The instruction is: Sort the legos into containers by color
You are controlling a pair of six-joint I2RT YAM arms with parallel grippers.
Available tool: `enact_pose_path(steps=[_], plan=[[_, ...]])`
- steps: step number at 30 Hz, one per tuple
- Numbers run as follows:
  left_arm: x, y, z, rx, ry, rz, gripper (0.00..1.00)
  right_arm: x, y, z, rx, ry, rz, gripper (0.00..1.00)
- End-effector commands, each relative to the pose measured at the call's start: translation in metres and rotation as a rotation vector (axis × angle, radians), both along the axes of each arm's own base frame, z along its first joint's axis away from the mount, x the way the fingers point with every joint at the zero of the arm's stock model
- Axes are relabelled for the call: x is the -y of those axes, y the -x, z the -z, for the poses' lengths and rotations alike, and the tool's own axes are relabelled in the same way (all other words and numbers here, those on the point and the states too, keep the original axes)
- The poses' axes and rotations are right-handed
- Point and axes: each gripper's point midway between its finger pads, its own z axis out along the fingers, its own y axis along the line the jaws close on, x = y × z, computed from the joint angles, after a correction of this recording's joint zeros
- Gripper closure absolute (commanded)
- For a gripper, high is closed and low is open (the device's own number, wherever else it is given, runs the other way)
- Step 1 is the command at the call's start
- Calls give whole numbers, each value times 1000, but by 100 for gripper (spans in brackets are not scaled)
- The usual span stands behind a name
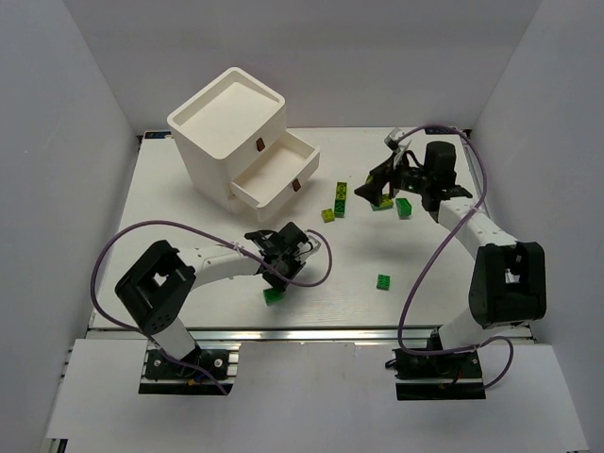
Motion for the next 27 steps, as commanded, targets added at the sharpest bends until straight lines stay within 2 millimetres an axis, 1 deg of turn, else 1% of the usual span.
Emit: enact_pose_path(steps=[1,3,6,9,10,11,12,13,14,15,16,17,19,22,25,27], plan=[[1,-7,-13,70,-29,-14,68,8,6,-10,31,3,5,12],[-2,-6,-15,88,-41,-19,71,16,4,-9,32,9,24,12],[2,-8,-29,125,-11,-21,78,23,5,-5,14,16,40,13],[16,-19,-59,191,73,-30,80,25,6,-2,-4,22,41,14],[20,-26,-69,207,101,-40,81,27,7,-1,-10,23,41,14],[23,-26,-75,209,120,-27,80,26,8,0,-12,23,38,14],[20,-25,-79,197,113,-24,77,27,9,-2,-7,24,38,14],[24,-23,-85,181,128,-2,55,27,9,-3,-6,24,37,14],[21,-20,-84,164,108,1,39,28,10,-3,-5,26,38,13],[10,-12,-79,126,52,-2,30,29,11,-2,-4,27,39,13],[8,-8,-77,113,35,7,21,30,11,-2,-6,27,40,13],[2,-2,-72,91,13,10,19,29,12,-1,-6,27,39,13],[-2,4,-66,68,4,0,16,30,13,1,-9,27,39,13],[-4,11,-54,19,-19,0,16,31,14,4,-23,23,44,13],[-3,18,-45,-21,-38,21,17,32,13,3,-18,21,46,13],[-5,17,-37,-28,-66,15,17,33,13,3,-17,21,47,13]])
